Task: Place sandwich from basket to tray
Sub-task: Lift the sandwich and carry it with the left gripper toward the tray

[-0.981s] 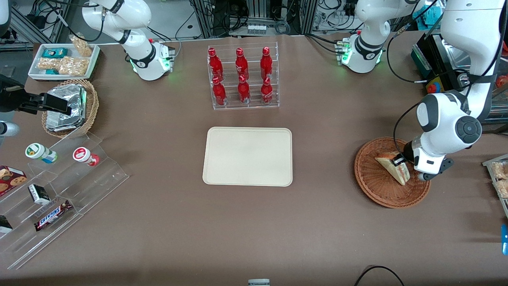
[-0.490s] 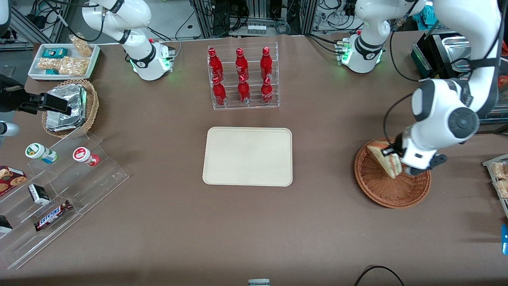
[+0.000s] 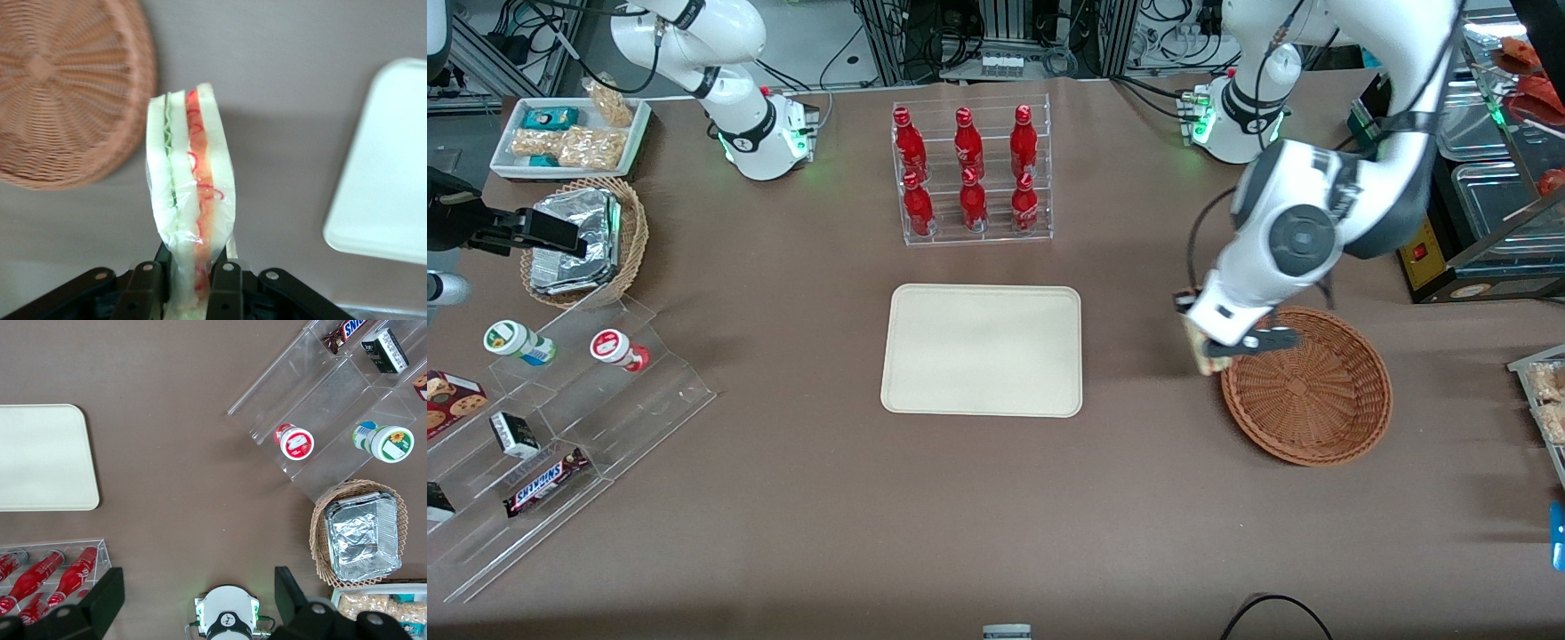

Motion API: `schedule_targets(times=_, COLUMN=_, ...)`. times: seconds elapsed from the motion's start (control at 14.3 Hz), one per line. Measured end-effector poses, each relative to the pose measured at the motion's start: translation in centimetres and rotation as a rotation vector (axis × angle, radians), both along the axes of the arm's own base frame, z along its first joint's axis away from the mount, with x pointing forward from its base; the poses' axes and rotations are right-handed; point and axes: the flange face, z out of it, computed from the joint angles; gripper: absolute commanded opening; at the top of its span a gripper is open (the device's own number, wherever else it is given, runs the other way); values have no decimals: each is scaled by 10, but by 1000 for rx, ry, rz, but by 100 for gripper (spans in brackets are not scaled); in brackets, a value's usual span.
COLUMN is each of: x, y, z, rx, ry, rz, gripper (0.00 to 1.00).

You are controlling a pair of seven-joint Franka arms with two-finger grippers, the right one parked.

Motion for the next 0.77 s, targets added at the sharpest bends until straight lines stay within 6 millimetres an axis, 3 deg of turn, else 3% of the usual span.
schedule_targets(times=0.21, x=-20, y=-58, z=-13, rx=-35, ry=36, rz=-66, gripper=26)
schedule_targets(times=0.56, x=-29, y=-130, z=-31, rx=-70, ry=51, rz=-54, gripper=30)
schedule_targets(times=0.77, x=-41, y=-194, z=-51, rx=-68, ry=42, rz=-5, gripper=32)
